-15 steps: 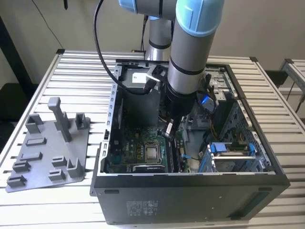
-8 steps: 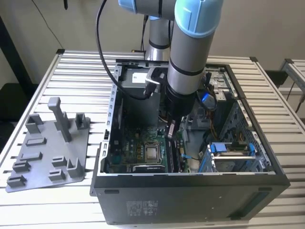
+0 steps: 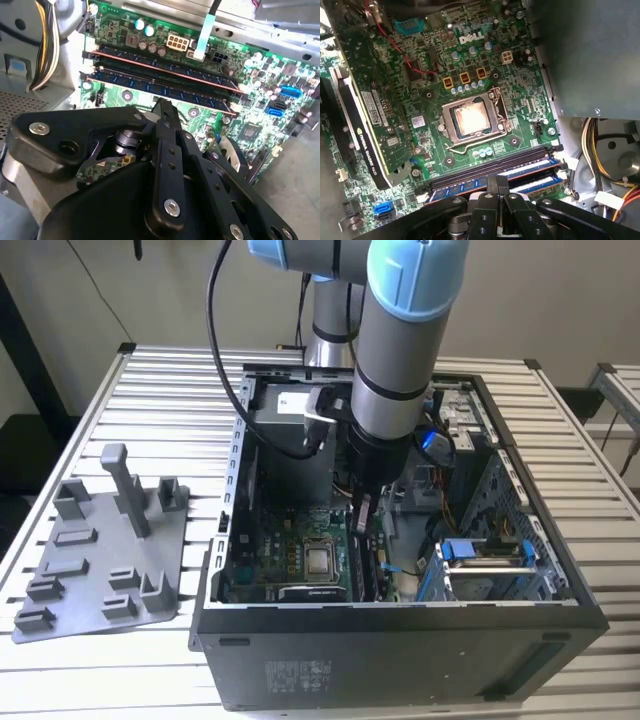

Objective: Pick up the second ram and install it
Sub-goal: 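Press down the second ram until it locks into place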

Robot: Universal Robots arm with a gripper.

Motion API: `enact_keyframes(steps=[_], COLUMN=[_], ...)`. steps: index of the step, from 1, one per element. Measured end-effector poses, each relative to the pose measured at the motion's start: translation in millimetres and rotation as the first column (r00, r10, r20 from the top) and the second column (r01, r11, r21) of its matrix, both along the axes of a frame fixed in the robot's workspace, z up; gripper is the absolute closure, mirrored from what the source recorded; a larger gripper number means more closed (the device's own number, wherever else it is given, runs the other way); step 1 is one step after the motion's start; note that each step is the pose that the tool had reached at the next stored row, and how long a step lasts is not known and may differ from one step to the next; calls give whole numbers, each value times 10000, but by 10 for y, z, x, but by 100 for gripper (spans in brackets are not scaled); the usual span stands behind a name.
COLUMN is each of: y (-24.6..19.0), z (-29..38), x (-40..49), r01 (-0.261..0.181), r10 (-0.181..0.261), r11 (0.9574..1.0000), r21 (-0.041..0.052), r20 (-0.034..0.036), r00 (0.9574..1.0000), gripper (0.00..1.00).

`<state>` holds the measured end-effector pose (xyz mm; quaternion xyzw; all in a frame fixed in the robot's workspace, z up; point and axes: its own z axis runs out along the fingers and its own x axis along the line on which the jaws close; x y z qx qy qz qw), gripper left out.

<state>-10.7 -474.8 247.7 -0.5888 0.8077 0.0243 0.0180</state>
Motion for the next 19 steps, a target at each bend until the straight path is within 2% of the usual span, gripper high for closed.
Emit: enact_keyframes(steps=[6, 12, 17, 19], y=[0, 0, 0, 1], z=[-25, -58, -60, -87], x=[28, 40, 40, 41], r01=[-226, -272, -279, -280], r10=[226, 272, 279, 280], r11=[9997, 9996, 9996, 9996], r21=[29, 29, 23, 26], r20=[2, 1, 0, 1], r00=[9997, 9996, 9996, 9996], gripper=[89, 89, 89, 89])
